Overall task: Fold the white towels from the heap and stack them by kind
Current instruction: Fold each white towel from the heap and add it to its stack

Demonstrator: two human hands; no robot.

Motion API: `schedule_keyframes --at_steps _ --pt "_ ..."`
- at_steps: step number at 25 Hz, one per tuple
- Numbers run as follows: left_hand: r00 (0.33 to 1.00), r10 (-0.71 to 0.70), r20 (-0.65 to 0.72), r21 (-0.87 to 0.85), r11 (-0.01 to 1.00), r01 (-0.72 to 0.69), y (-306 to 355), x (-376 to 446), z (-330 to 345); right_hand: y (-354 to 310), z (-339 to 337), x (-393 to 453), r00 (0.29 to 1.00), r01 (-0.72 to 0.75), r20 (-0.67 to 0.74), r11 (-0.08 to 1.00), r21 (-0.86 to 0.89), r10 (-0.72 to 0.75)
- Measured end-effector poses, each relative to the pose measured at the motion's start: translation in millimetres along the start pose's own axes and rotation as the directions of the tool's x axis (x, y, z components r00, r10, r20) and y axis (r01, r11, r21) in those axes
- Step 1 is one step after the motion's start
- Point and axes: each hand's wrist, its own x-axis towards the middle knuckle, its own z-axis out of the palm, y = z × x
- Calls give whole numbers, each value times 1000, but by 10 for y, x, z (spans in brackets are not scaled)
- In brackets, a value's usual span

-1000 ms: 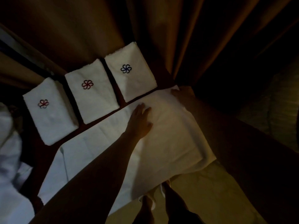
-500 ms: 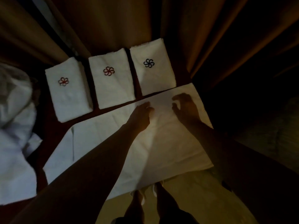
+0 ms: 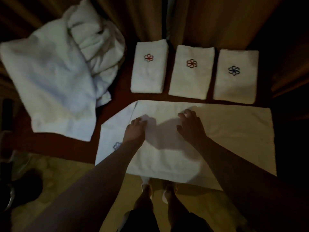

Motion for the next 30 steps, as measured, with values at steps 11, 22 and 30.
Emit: schedule_keyframes --at_steps 11,22,30 --pt "971 -237 -21 -38 971 236 -1123 -132 -208 -1431 322 499 984 105 123 979 175 -128" --pt "919 -373 -131 -331 890 314 -1302 323 -647 -1683 489 814 978 205 56 974 -99 -201" --pt "977 -210 36 -278 937 212 -1212 252 -564 -1604 425 913 978 155 123 983 93 -166"
